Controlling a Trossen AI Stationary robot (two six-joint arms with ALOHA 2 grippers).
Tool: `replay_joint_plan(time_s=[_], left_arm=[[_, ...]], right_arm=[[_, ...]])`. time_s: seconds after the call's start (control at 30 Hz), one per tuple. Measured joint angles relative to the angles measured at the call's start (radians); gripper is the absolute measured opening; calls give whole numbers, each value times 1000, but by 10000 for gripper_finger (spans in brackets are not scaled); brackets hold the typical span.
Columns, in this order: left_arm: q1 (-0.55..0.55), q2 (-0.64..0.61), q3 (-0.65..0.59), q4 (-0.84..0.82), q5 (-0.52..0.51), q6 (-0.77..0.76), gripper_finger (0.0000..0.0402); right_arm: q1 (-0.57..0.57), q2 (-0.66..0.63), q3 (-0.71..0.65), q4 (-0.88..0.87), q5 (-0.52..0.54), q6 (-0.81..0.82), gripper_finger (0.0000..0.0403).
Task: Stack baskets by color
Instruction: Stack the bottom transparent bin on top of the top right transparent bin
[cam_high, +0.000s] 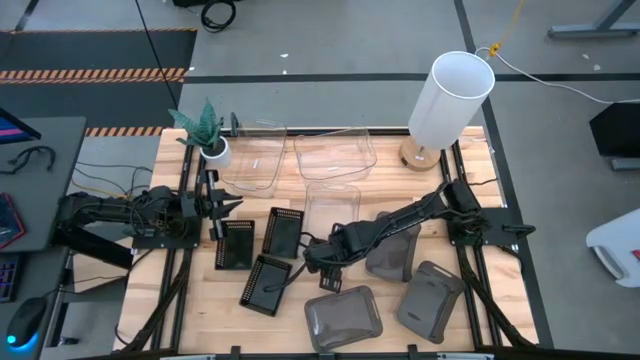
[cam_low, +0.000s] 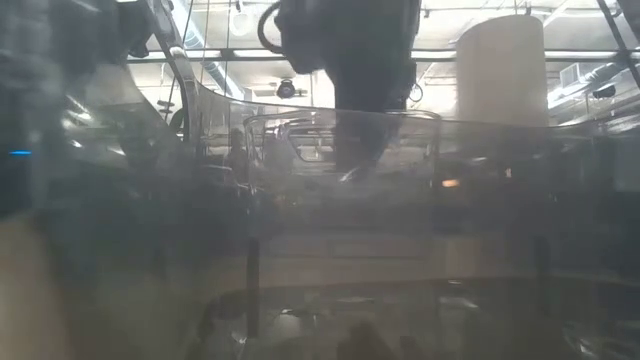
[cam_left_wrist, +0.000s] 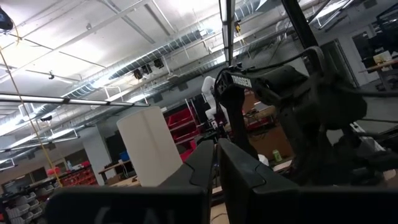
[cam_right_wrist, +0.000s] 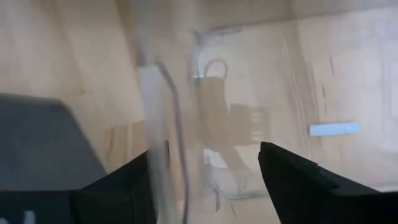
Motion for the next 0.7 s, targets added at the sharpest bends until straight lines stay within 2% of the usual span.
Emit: replay_joint_plan(time_s=[0.37, 0.7], left_arm=[[0, 0, 0, 0, 0, 0, 34], [0, 0, 0, 0, 0, 0, 29]], right_arm=[[-24, 0, -23, 18, -18, 29, 163], [-23, 0, -23, 17, -99, 12, 28]])
